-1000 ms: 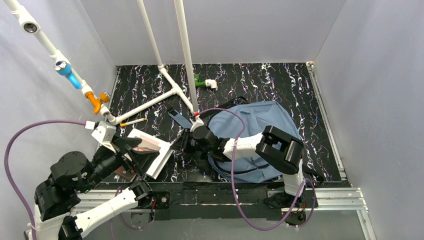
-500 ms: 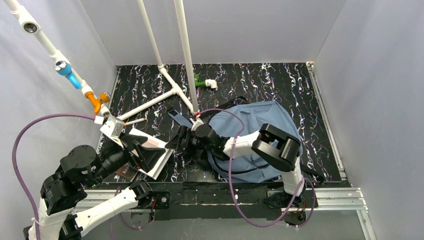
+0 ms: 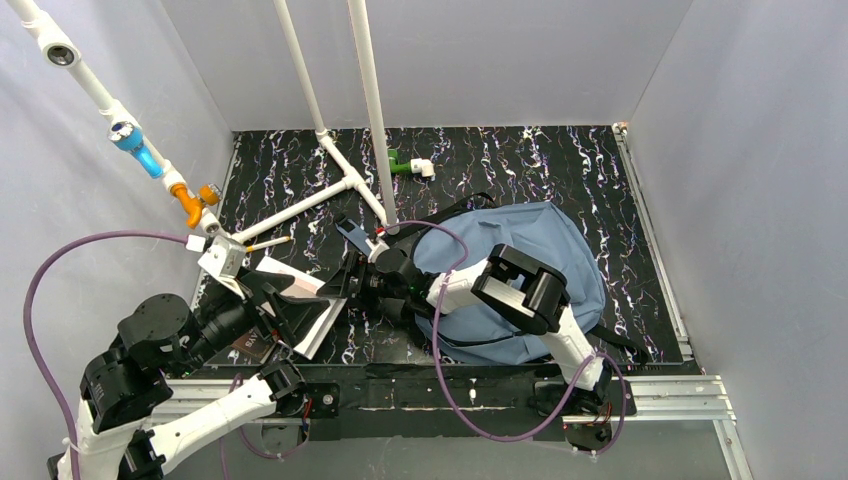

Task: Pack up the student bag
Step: Move the book to the center of the board.

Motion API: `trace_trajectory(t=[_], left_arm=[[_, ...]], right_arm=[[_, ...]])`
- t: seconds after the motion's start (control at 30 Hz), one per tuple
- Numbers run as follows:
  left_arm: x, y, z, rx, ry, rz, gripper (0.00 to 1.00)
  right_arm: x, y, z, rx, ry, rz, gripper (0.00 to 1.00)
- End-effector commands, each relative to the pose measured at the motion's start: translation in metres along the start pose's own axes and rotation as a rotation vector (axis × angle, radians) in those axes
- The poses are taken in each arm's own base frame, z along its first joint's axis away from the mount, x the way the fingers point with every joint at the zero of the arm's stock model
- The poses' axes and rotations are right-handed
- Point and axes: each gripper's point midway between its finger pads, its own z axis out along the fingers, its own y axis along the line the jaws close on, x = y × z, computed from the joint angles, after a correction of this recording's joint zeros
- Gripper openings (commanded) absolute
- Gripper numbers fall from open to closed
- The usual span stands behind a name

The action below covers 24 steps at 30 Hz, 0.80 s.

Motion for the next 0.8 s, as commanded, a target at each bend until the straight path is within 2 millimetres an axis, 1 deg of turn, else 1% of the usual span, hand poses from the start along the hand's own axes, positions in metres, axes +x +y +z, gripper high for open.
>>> trace_trajectory(t=[0.0,0.23,0.37,0.5,0.6,0.77], left_arm=[[-0.002,-0.001,-0.001,0.007,-0.009,-0.002,0.98],[0.0,-0.004,0.001,0.017,0.003,-0.014,0.98],[-0.002,-0.006,0.004,0.015,0.011,-0.016,0.98],[-0.002,-0.006,0.005,0.011,0.015,-0.03,0.98],[0.0,-0.007,0.007,0.009,0.024,-0.039,0.98],[0.001,-0.008,0.013,-0.002,0.042,-0.054,0.98]], right_arm=[[-0.003,0.019,0.007,-0.088,0.008,0.044,0.84],[-0.001,0.017,0.004,-0.094,0.001,0.053,0.77],[-0.004,0.026,0.0,-0.11,-0.003,0.032,0.71],[-0.009,0.045,-0.014,-0.134,-0.001,0.019,0.64],[-0.011,0.044,-0.026,-0.113,0.005,0.028,0.62],[-0.013,0.05,-0.045,-0.131,0.048,0.067,0.53]])
